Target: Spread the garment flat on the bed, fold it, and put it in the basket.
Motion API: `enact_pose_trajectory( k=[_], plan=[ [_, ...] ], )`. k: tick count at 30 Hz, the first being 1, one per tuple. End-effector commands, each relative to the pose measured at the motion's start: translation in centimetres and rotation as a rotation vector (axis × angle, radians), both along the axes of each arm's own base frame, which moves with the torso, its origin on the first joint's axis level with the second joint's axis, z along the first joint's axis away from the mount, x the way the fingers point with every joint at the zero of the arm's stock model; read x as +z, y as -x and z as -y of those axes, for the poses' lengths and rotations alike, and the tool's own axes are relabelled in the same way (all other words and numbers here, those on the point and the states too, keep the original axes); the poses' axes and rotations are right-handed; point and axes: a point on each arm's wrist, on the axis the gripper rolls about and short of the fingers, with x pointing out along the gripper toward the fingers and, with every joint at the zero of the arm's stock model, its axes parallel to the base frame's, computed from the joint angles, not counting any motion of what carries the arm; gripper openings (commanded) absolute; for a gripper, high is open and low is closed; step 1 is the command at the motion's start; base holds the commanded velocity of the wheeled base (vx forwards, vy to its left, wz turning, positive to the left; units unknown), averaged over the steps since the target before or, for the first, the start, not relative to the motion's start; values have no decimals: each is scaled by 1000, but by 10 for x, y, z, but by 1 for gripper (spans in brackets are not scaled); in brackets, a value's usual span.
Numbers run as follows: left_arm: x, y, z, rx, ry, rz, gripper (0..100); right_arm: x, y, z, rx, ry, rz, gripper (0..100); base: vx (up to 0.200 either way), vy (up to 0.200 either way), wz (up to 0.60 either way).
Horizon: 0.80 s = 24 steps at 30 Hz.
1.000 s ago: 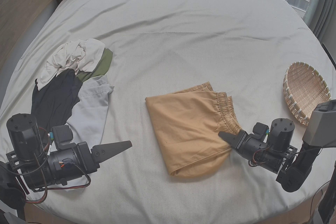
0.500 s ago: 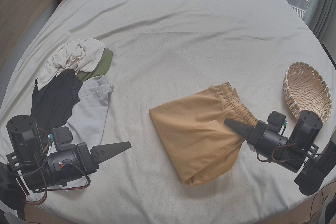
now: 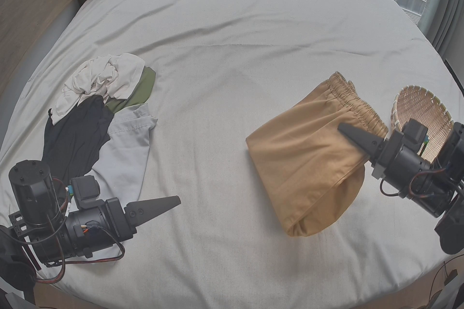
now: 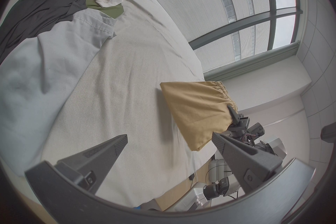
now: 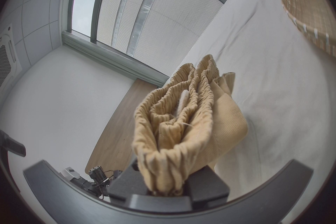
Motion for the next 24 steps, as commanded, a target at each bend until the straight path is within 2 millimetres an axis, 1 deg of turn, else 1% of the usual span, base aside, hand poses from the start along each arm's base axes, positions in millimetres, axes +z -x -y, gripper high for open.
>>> enact_pose_trajectory(
  k=[1, 7, 15, 16, 17, 18, 24],
  plan=[
    [-1, 0, 0, 1, -2, -3, 100, 45, 2, 29, -122, -18, 133, 0, 0, 0, 0],
    [0, 0, 0, 0, 5, 10, 100, 65, 2, 62, -275, -3, 168, 0, 0, 0, 0],
    [1, -1, 1, 0, 7, 12, 100, 88, 4, 99, -448, 7, 193, 0, 0, 0, 0],
    [1, -1, 1, 0, 7, 12, 100, 92, 4, 106, -483, 10, 196, 0, 0, 0, 0],
    [1, -1, 1, 0, 7, 12, 100, 92, 4, 106, -483, 10, 196, 0, 0, 0, 0],
    [1, -1, 1, 0, 6, 13, 100, 95, 4, 116, -534, 14, 199, 0, 0, 0, 0],
    [1, 0, 0, 0, 6, 12, 100, 99, 1, 143, -659, 32, 209, 0, 0, 0, 0]
  ],
)
